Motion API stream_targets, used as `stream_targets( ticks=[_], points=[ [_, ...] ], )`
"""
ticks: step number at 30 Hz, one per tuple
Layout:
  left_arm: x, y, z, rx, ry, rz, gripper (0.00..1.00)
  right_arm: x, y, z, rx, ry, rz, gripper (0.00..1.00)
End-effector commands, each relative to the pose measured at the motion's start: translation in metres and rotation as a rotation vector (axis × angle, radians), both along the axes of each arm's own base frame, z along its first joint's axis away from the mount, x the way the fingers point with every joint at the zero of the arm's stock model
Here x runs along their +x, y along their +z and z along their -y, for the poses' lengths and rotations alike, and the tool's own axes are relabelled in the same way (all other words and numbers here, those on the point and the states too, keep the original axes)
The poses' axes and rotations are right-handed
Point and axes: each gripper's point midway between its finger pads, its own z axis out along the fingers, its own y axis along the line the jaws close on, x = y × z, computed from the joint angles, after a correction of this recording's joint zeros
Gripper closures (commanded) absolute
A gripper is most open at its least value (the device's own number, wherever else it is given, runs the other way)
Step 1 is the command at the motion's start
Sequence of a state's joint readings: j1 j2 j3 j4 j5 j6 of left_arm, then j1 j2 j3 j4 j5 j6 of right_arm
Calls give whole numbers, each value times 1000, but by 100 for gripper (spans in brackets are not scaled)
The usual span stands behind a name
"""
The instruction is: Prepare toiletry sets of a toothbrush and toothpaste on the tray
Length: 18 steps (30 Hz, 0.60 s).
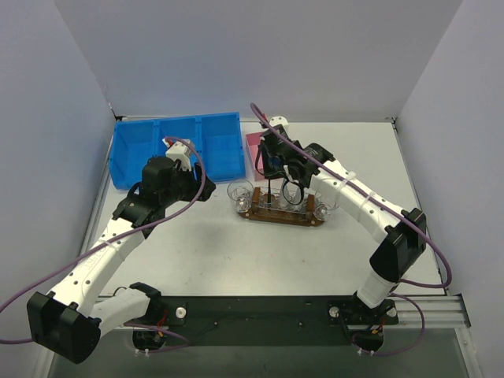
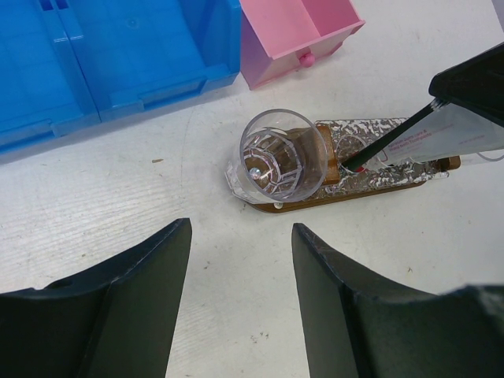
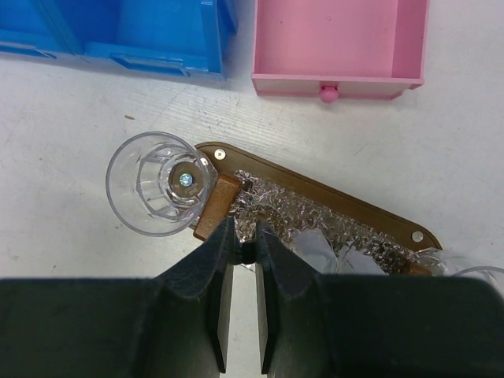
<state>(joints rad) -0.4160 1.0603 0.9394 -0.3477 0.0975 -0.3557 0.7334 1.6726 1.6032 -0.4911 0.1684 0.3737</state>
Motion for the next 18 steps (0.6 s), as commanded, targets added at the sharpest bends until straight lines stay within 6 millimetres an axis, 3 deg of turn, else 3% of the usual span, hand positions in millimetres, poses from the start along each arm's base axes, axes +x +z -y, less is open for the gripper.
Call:
stream_targets(
  ticks=[1, 11, 18],
  points=[
    [3, 18, 1, -32, 0, 60, 36, -3, 16, 6, 1, -17, 48, 100],
    [4, 18, 0, -30, 2, 61, 36, 5, 29, 4, 13, -23, 104, 100],
    [4, 18, -1, -30, 5, 63, 36, 7, 22, 3, 11, -23, 100, 100]
  ],
)
